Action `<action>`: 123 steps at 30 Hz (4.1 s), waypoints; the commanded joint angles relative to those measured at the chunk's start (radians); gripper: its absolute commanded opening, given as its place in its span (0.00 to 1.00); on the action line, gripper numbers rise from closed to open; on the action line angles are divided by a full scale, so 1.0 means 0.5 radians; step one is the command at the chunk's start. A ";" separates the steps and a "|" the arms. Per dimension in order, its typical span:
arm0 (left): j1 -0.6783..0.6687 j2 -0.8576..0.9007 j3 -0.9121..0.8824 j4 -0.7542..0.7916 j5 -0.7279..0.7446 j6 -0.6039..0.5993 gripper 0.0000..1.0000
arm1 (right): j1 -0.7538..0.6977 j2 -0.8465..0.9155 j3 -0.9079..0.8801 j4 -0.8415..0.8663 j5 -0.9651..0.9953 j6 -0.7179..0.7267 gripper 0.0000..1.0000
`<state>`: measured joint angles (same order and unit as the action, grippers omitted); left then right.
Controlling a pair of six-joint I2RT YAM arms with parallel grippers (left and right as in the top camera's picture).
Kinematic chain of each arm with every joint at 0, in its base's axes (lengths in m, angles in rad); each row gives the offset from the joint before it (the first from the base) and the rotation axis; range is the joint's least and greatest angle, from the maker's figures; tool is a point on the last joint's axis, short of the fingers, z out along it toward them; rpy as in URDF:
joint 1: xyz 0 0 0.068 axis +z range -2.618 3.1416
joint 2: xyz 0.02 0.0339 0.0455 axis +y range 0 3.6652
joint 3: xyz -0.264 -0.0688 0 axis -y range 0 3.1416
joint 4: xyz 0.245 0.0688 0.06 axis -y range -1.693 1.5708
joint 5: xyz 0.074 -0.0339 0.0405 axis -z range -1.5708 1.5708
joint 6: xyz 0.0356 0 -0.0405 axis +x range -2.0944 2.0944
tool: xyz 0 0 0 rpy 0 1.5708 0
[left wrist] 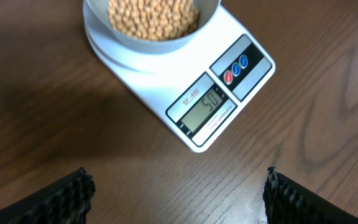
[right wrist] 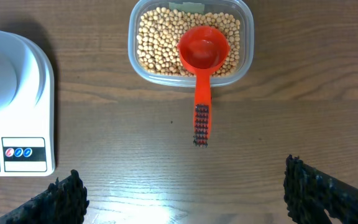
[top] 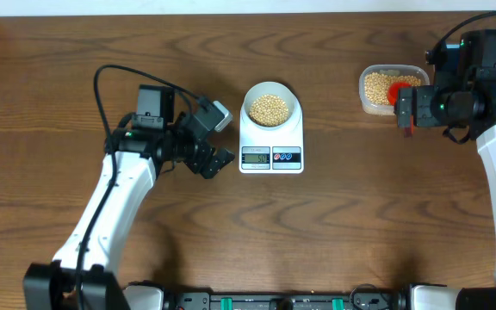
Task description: Scoop item into bowl and weigh 50g on scale
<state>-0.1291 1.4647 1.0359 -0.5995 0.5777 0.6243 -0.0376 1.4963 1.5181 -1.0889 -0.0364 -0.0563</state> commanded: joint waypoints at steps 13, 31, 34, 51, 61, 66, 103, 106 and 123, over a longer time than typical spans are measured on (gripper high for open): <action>-0.021 0.143 -0.014 0.134 0.034 -0.024 0.89 | 0.011 -0.034 0.037 -0.008 0.008 -0.024 0.99; -0.392 0.298 -0.014 0.141 -0.291 -0.230 0.89 | 0.011 -0.034 0.037 -0.008 0.008 -0.025 0.99; -0.392 0.304 -0.014 0.170 -0.310 -0.314 0.90 | 0.011 -0.034 0.037 -0.008 0.008 -0.024 0.99; -0.479 0.359 -0.014 0.364 -0.427 -0.809 0.90 | 0.011 -0.034 0.037 -0.008 0.008 -0.025 0.99; -0.677 0.359 -0.014 0.364 -0.682 -1.169 0.90 | 0.011 -0.034 0.037 -0.008 0.008 -0.025 0.99; -0.723 0.359 -0.014 0.362 -0.819 -1.398 0.89 | 0.011 -0.034 0.037 -0.008 0.008 -0.025 0.99; -0.723 0.359 -0.014 0.549 -1.024 -1.309 0.90 | 0.011 -0.034 0.037 -0.008 0.008 -0.025 0.99; -0.723 0.359 -0.014 0.562 -1.024 -1.309 0.90 | 0.011 -0.034 0.037 -0.008 0.008 -0.025 0.99; -0.780 0.349 -0.014 0.378 -0.903 -1.404 0.90 | 0.011 -0.034 0.037 -0.008 0.008 -0.025 0.99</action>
<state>-0.4980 1.6329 1.0359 -0.3813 0.1139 -0.0566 -0.0376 1.4963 1.5185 -1.0893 -0.0364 -0.0563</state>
